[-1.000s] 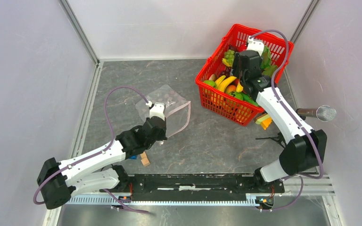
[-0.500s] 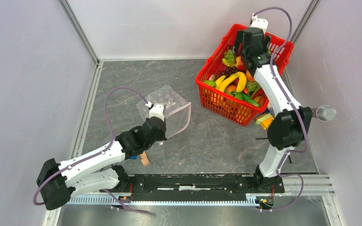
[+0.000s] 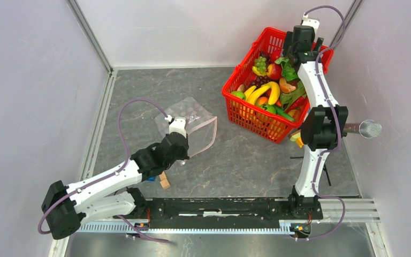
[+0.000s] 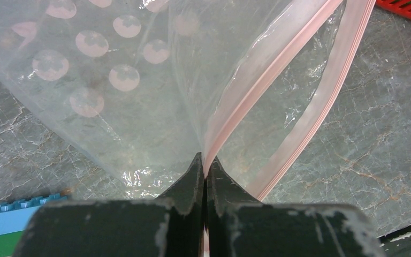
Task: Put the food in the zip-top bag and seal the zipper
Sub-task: Pick up the fake vegetable from the bin.
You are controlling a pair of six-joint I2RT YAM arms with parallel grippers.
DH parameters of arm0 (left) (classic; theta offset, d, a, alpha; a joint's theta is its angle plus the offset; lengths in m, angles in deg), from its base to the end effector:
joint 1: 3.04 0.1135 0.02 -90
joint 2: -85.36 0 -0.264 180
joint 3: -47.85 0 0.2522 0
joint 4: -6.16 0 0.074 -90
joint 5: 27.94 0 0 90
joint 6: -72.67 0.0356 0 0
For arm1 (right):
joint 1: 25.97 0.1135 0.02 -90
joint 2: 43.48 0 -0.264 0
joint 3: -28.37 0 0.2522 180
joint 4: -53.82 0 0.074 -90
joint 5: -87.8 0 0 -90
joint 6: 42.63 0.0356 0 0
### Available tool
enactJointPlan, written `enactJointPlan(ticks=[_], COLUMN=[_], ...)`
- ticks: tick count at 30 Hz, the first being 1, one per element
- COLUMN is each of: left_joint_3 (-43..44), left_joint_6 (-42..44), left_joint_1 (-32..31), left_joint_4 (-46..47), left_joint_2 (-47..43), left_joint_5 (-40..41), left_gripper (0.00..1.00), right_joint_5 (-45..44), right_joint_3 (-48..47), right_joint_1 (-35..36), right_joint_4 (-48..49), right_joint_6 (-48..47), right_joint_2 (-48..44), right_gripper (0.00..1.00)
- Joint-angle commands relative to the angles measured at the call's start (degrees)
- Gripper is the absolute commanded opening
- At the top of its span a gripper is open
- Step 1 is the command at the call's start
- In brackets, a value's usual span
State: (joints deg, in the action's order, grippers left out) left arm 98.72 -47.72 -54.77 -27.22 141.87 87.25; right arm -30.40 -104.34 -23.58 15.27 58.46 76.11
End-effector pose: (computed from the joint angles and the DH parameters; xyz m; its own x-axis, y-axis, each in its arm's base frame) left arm 0.1406 -0.1538 0.2420 -0.5922 0.0115 -0.8057 0.2389 0.9575 -0.1619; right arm 0.4914 0.0037 0.3551 -0.3461 0.1552 -0.9253 0.4649 0.8850 -0.0254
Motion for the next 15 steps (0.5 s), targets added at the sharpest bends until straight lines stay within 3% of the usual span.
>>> enactJointPlan(ticks=[1, 4, 9, 12, 15], left_joint_3=[-0.9, -0.7, -1.0, -1.0, -1.3], left_joint_6=[1.6, 1.4, 1.3, 1.2, 0.8], left_joint_1=[0.6, 0.7, 0.7, 0.7, 0.7], left_joint_4=[2.7, 2.4, 2.0, 1.4, 1.2], left_joint_2=[-0.6, -0.2, -1.6, -2.6, -3.7], left_joint_5=[-1.0, -1.7, -1.5, -1.5, -1.5], left_gripper=[0.02, 0.02, 0.02, 0.02, 0.02], right_joint_5=[10.4, 14.1, 15.9, 16.4, 16.7], right_joint_3=[-1.5, 0.6, 4.5, 5.4, 5.7], right_joint_1=[-1.5, -1.5, -1.5, -1.5, -1.5], right_joint_4=[-2.2, -1.8, -0.3, 0.8, 1.6], right_joint_6=[-0.4, -0.4, 1.0, 1.2, 1.2], right_joint_2=[2.5, 2.5, -0.7, -3.5, -7.1], right_gripper=[0.98, 0.94, 0.72, 0.47, 0.29])
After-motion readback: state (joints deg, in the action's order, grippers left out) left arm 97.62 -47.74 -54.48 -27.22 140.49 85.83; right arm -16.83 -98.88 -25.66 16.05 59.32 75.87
